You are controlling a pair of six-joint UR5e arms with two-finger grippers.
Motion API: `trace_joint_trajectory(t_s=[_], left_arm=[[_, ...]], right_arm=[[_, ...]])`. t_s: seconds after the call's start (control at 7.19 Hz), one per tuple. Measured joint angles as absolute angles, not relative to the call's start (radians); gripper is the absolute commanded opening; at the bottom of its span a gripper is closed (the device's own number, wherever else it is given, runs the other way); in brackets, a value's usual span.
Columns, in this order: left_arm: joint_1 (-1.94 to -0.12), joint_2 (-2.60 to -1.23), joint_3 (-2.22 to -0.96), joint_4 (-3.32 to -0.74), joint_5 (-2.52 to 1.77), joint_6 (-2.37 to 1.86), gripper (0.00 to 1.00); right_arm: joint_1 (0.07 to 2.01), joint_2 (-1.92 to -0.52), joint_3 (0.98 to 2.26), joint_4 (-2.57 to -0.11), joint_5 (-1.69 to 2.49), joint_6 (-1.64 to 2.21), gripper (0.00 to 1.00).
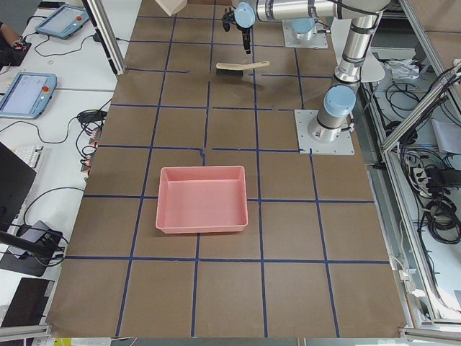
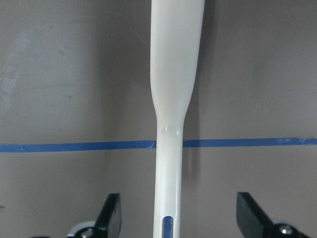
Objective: Sweep and dump trash in nearest bin
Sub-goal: 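Bring the emptied dustpan back with the right gripper while the left lays down the brush, then lower the dustpan onto the table beside the brush with the right gripper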
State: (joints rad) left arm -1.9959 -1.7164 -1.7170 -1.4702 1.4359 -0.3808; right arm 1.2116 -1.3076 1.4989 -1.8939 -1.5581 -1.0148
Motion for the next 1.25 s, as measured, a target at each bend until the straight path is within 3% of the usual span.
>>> trace_joint_trajectory(t_s=[0.28,0.42,1.25], left_arm=[[-1.909,-1.702,-1.583,-1.627,1.449,-0.23,0.88],[-1.863,-1.691,-1.544,-1.668,1.467,-0.145,0.99],[-1.706,-1.644,-1.485,-1.691,1.555,0.068,1.0]], right_arm=[[1.294,-1.311,1.532,-1.901,-1.563,-0.861,0.0],[1.336,-1.312,1.551,-1.902,-1.564,-0.771,0.0],[1.68,-1.326,1.649,-1.983,-1.613,-0.237,0.0]])
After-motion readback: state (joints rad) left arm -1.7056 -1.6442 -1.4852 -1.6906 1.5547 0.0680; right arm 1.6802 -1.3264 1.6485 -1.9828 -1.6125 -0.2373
